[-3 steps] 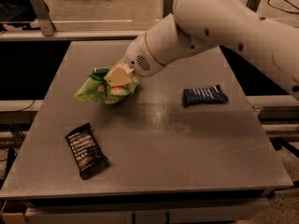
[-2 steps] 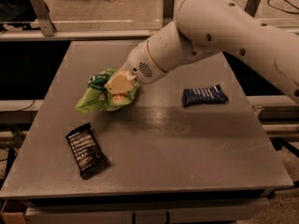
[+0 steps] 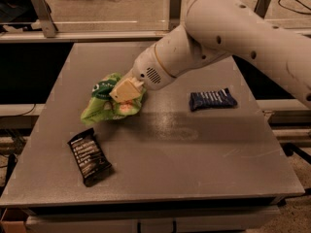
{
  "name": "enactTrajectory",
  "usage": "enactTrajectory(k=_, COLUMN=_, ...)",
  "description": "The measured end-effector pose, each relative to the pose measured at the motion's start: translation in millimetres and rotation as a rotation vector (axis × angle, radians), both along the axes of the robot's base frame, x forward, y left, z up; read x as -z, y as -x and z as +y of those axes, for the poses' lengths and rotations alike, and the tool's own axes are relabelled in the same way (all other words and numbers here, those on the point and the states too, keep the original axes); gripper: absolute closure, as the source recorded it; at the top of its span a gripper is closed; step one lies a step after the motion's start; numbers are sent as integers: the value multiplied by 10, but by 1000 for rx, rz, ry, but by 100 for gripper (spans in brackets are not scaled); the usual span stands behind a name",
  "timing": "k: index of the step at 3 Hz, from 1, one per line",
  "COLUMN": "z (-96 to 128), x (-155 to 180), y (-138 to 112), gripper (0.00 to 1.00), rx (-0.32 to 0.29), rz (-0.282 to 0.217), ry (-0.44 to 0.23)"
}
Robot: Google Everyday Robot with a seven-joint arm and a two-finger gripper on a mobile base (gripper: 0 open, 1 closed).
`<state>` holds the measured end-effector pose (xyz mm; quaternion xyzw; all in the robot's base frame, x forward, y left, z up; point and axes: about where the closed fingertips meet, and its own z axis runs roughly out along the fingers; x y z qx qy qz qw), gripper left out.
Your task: Move green rice chip bag near rxbar chocolate
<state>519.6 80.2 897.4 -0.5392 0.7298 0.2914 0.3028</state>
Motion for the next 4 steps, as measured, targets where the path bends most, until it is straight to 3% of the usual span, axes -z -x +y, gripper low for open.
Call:
enactTrajectory(k=1, z=14, x=-9, y=14, gripper=13, rx=-3, rz=-2, ry=1)
enactTrajectory(k=2, z=28, x=-18, y=26, gripper=0, rx=-6, rz=-4, ry=2)
enactTrajectory(k=3, z=-19, x=-49, y=-38, gripper=0, rx=2, rz=-28, ry=0)
enactTrajectory(k=4, z=-251, x=-257, y=-256, gripper=0, rx=36, rz=-112, ry=11)
